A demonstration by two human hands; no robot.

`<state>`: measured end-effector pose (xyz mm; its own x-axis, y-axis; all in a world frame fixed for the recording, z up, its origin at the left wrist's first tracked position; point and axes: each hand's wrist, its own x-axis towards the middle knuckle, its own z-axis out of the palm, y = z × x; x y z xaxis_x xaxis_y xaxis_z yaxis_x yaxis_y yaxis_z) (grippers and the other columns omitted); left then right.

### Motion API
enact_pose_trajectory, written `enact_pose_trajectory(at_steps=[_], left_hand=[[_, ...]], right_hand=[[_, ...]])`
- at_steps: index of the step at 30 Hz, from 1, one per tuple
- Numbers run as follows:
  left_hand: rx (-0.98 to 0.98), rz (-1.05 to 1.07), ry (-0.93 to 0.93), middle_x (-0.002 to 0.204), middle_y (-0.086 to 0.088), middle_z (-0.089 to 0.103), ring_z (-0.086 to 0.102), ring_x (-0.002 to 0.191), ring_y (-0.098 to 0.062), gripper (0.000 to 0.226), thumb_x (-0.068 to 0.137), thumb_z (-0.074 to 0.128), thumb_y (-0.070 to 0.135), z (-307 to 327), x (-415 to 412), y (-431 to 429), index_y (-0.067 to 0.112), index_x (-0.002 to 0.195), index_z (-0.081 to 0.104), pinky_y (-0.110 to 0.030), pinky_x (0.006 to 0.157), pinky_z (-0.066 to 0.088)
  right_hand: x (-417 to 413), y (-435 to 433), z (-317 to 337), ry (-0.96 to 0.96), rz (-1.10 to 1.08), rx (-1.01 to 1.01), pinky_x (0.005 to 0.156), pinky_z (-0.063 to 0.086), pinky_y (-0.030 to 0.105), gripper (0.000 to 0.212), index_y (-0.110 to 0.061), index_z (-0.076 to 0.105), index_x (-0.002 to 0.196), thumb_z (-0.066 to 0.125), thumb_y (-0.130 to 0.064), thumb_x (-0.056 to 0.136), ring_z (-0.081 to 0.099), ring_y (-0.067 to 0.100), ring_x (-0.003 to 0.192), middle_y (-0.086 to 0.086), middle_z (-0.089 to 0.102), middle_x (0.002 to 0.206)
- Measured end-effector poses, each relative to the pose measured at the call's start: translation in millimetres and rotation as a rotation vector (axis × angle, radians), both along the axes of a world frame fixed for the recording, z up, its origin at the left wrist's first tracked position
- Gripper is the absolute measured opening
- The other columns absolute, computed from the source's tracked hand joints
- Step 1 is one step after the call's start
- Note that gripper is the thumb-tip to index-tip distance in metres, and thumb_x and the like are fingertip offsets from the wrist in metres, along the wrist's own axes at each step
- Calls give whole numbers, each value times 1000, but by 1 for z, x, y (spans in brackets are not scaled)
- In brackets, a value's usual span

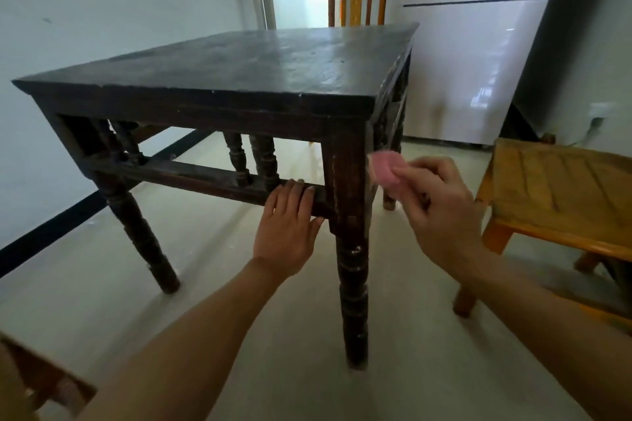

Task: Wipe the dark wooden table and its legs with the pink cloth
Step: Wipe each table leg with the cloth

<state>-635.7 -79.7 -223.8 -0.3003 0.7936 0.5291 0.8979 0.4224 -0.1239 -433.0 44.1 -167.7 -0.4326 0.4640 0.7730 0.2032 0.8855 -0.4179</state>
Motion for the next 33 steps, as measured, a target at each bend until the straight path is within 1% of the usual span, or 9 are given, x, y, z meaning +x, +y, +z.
enact_pose_trajectory(at_steps=[5,9,11,13,18,20,23,28,33], left_hand=[[32,34,3,140,-15,48,36,137,-32,50,100,33,39,3,3,4,8,138,45,-41,119,10],[17,22,5,141,-14,48,37,136,-31,49,100,36,39,1,1,1,9,139,43,-42,118,14],[26,25,6,141,-13,47,36,136,-31,49,101,34,40,2,2,1,9,138,44,-41,118,12],[44,31,6,141,-13,46,35,137,-31,49,101,33,39,3,3,2,9,138,44,-41,119,9],[87,12,5,141,-13,46,35,137,-31,48,101,35,38,0,1,3,9,138,42,-42,120,10],[92,-1,-6,140,-13,46,35,137,-31,48,101,36,37,0,2,3,8,138,43,-43,120,13],[87,-5,-18,140,-14,47,36,136,-31,47,100,38,37,0,3,4,8,137,43,-44,120,16],[133,-15,-50,140,-13,47,36,136,-30,50,101,34,41,-2,1,4,8,137,44,-47,119,19],[250,-20,-79,138,-12,49,37,134,-29,54,99,31,46,-7,6,9,8,133,48,-44,120,16]], right_hand=[[-65,-16,36,92,-29,432,84,48,28,23,-6,73,108,60,-21,96,51,25,101,12,64,103],[-43,-16,-43,-415,110,588,98,45,41,38,-23,67,121,65,-10,85,56,22,112,-2,66,120],[-10,-9,-73,-761,99,379,93,49,34,34,-29,68,114,69,-16,83,56,15,110,-7,64,119],[13,8,-76,-866,-30,80,87,47,24,20,-29,68,110,63,-24,91,50,10,108,-8,62,116],[-15,16,-14,36,-100,-336,73,38,13,22,-20,64,115,57,-30,96,54,11,96,-4,57,108],[-41,-7,-10,187,-5,-441,78,49,17,26,-19,62,121,50,-31,101,59,6,96,-4,62,108],[-46,-40,-51,171,31,-391,74,53,17,37,-18,59,130,42,-35,101,62,4,84,-5,66,101],[10,-26,-130,-394,103,-721,65,54,15,33,-28,62,128,53,-33,96,64,-3,77,-19,67,96],[0,1,-80,33,-1,-447,62,49,11,30,-29,59,127,52,-35,98,61,-2,80,-14,65,94]])
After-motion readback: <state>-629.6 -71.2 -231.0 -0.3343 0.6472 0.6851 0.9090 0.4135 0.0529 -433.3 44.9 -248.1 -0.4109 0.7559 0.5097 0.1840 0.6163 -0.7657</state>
